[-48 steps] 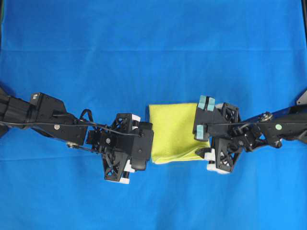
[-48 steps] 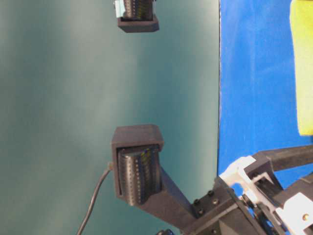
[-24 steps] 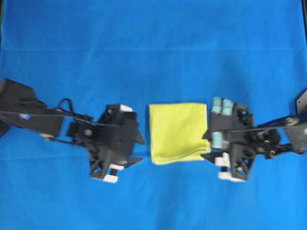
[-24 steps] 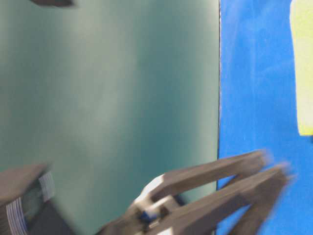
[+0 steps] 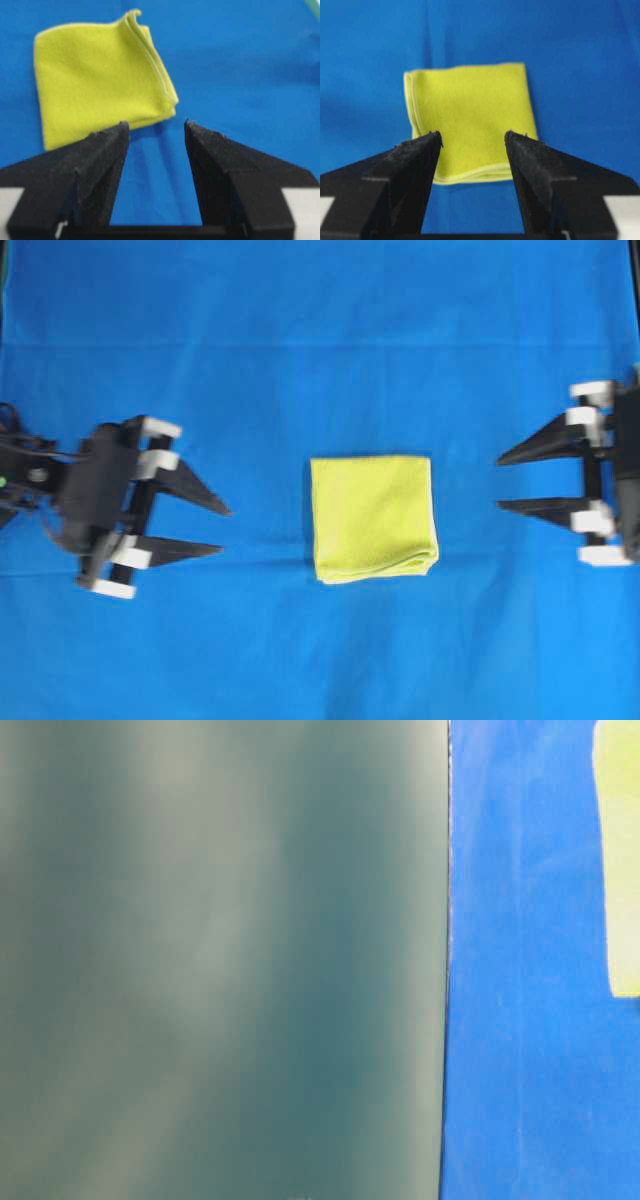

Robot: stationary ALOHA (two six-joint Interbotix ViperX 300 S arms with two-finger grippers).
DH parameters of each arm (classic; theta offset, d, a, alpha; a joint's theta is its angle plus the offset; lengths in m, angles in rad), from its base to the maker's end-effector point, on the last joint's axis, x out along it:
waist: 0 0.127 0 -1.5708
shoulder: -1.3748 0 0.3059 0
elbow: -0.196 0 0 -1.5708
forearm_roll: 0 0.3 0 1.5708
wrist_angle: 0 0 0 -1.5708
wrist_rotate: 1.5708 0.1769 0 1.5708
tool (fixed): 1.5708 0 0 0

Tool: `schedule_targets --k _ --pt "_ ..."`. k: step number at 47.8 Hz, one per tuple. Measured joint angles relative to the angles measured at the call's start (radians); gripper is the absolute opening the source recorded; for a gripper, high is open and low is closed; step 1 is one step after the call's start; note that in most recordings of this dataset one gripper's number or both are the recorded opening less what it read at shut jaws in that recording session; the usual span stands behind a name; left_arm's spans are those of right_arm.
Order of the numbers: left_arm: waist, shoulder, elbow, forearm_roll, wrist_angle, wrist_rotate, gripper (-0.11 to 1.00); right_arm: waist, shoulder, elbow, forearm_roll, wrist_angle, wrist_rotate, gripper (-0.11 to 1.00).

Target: Fold the yellow towel.

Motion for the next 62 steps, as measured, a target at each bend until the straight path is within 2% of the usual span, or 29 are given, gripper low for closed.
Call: schedule_targets --k 7,14,22,30,40,62 --pt "0.003 -0.161 0.092 0.000 -0.009 0.008 0.45 -0.008 -0.147 0.092 -0.028 0.000 0.006 0.59" --pt "0.034 -0.331 0.206 0.000 -0.015 0.009 0.46 -0.054 -0.288 0.195 -0.044 -0.002 0.011 0.59" --pt "0.092 -0.491 0.345 0.000 -0.048 0.008 0.45 -0.146 -0.410 0.285 -0.049 -0.020 0.011 0.59" --pt "0.156 -0.634 0.465 0.000 -0.075 0.002 0.45 -0.258 -0.453 0.344 -0.049 -0.118 0.011 0.59" --pt "0.187 -0.672 0.497 0.000 -0.077 -0.009 0.45 -0.336 -0.436 0.365 -0.046 -0.198 0.014 0.58" --pt "0.189 -0.670 0.497 0.000 -0.078 -0.009 0.45 -0.337 -0.423 0.368 -0.032 -0.209 0.014 0.58"
